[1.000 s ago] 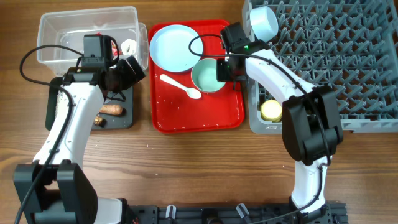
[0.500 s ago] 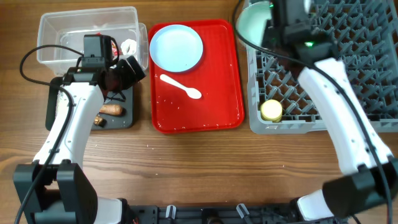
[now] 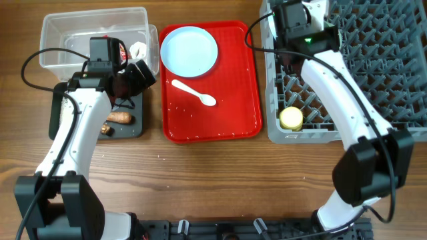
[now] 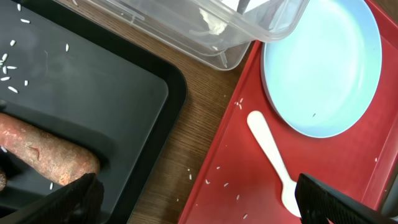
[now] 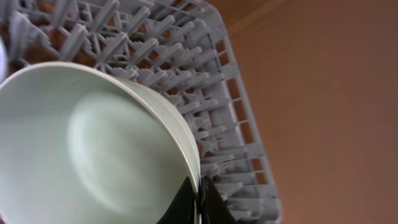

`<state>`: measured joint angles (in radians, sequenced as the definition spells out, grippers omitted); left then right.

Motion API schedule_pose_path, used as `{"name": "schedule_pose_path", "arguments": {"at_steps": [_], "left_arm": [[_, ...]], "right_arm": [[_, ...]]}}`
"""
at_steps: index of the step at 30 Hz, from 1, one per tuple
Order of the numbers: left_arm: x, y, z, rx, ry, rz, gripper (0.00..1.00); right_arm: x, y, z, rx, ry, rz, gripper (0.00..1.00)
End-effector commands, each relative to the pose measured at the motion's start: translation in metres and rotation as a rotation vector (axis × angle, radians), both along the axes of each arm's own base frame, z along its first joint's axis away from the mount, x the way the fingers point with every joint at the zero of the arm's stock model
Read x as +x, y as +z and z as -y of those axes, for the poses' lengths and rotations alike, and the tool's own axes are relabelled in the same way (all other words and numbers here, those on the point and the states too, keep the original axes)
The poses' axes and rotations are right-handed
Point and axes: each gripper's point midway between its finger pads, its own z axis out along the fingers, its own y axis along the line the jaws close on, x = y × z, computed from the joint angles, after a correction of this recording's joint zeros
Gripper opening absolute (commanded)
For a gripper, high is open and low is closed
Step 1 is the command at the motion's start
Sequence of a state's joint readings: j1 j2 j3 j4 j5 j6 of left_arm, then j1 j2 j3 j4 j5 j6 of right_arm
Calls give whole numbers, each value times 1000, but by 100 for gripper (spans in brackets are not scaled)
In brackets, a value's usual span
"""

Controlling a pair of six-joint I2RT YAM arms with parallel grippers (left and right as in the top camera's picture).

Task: Sort waste into correct bins and load items into the dishwasher rack
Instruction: 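Carry the green bowl into the rack and release it, then reach the right gripper to the light blue plate on the tray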

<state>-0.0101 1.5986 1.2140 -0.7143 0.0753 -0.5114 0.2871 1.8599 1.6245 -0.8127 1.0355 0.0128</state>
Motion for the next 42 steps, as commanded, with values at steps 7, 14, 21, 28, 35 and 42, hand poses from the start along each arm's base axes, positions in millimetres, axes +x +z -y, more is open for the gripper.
{"name": "schedule_pose_path", "arguments": {"at_steps": [7, 14, 21, 28, 35, 42], "left_arm": [[3, 7, -4, 10, 9, 20, 100], [3, 7, -4, 10, 9, 20, 100], [3, 7, -4, 10, 9, 20, 100], [3, 7, -4, 10, 9, 20, 100], [3, 7, -4, 10, 9, 20, 100], [3, 7, -4, 10, 9, 20, 100]], "right_arm": [[11, -34, 0, -178, 35, -180, 4], [18, -52, -27, -143, 107, -198, 4], [19, -58, -39, -123, 143, -208, 4], [13, -66, -47, -107, 177, -262, 4], [0, -90, -94, -5, 324, -361, 5], [-6, -96, -126, 31, 404, -374, 80]]}}
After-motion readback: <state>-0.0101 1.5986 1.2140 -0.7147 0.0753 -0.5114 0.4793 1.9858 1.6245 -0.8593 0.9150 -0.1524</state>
